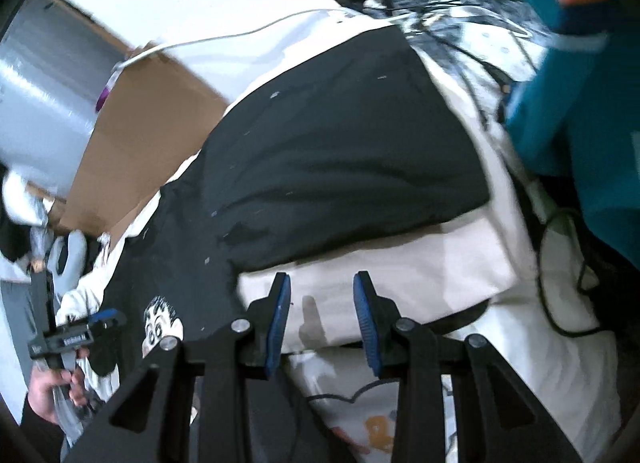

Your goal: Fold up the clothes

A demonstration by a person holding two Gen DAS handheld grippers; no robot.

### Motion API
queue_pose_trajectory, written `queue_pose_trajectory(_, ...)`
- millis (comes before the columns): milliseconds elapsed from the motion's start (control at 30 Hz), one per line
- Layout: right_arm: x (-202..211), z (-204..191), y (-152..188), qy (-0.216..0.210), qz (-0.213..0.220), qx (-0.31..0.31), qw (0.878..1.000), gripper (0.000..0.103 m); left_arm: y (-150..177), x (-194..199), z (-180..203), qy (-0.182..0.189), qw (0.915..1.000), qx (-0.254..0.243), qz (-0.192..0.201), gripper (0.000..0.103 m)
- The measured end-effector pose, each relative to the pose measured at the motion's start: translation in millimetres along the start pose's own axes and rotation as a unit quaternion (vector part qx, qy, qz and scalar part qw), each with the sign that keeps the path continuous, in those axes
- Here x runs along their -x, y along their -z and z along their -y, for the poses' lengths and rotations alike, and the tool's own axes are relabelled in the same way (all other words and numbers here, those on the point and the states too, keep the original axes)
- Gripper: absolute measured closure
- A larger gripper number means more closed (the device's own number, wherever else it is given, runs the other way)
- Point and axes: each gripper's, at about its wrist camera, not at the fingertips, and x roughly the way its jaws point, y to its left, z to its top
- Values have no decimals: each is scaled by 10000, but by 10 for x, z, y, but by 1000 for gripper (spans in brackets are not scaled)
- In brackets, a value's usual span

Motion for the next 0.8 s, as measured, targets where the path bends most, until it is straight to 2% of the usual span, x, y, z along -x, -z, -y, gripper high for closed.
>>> queue_pose_trajectory(233, -42, 319, -111, -15, 111, -608, 9981, 71, 86, -79, 66, -45, 9998, -139, -128, 35)
queue_pose_trajectory(600, -165, 425, -199, -123, 177, -927, 9955, 71, 190, -177, 134, -139, 9990, -288, -299, 35)
queue_pose_trajectory(667, -168, 394, -219, -101, 152, -849, 9962, 74, 206, -191, 143, -139, 9989, -293, -325, 35)
queue_pose_trajectory(733, -165, 378, -238, -92, 141, -787, 9968, 88, 213, -196, 157, -157, 9988, -328, -336, 35)
queue_pose_trajectory(800, -144, 384, -249, -73, 162, -783, 9968, 93, 218, -202, 164, -176, 9987, -342, -342, 35)
